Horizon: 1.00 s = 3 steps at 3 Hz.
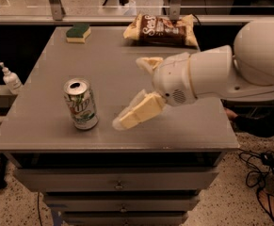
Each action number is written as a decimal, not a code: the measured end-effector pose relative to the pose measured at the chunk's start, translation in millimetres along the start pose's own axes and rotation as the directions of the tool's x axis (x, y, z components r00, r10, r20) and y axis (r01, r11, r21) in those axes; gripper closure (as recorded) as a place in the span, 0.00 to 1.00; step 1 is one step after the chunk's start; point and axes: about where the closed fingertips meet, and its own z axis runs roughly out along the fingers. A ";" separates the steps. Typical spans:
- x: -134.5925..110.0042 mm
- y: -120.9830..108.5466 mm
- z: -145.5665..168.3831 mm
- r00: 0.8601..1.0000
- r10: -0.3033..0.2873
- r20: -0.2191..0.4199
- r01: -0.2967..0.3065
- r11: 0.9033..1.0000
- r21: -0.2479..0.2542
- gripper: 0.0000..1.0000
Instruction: Pick 7up can
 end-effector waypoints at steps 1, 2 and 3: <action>-5.8 8.8 44.1 0.998 -0.012 0.060 0.014 0.999 -0.037 0.00; -16.6 16.1 77.6 0.994 -0.013 0.111 0.021 0.997 -0.068 0.00; -27.3 22.4 106.6 0.988 0.008 0.152 0.007 0.995 -0.103 0.19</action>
Offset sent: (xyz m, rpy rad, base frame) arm 0.0107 0.1221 -0.0325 0.1754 -0.0030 0.1244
